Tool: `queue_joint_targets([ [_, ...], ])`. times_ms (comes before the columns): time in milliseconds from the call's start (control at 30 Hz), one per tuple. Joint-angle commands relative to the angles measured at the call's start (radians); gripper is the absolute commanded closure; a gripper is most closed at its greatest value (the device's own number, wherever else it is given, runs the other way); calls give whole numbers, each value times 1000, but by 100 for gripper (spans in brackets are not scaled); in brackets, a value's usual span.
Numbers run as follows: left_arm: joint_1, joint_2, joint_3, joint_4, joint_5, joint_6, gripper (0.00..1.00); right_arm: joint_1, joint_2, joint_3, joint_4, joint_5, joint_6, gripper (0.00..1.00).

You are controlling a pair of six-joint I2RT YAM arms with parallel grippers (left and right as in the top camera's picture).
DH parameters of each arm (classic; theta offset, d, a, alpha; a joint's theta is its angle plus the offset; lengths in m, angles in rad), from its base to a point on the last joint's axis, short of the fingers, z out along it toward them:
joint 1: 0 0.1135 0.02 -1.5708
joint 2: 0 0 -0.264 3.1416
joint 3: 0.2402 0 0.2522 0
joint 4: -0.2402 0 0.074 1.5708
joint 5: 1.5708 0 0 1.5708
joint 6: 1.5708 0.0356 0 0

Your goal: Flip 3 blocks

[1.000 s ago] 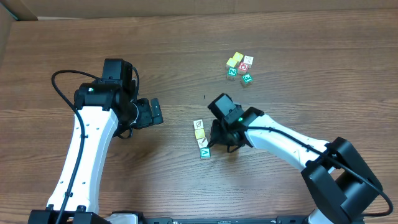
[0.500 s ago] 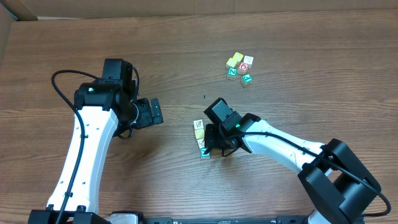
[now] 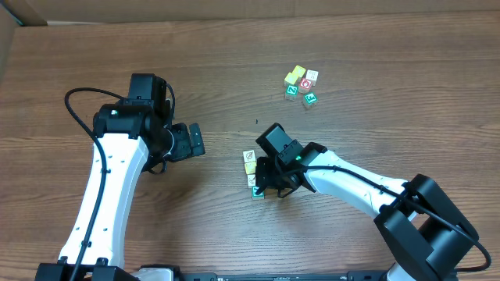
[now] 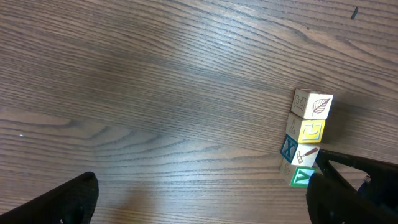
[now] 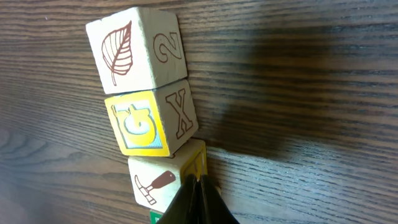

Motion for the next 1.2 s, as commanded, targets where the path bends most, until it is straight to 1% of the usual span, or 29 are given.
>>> queue_joint_targets([
  [0,1,2,0,1,-10,11,0,3,1,-6,-9,45,-7,96],
  [133,1,2,0,1,-10,11,0,-14,-1,-2,-58,68,-7,96],
  [267,1,2,0,1,-10,11,1,-26,-9,3,-97,37,-3,96],
  [433,1,2,0,2,-10,11,1,-14,-9,3,-102,-79,-4,96],
  [633,1,2,0,2,-10,11,0,18,-9,3,-105,-84,-4,96],
  [867,1,2,0,1,-10,11,0,17,-9,3,-99,-77,-8,96],
  [933,1,2,0,1,-10,11,0,17,-9,3,-93,-65,-8,96],
  [1167,1,2,0,1,-10,11,0,17,-9,3,-68,94,-8,96],
])
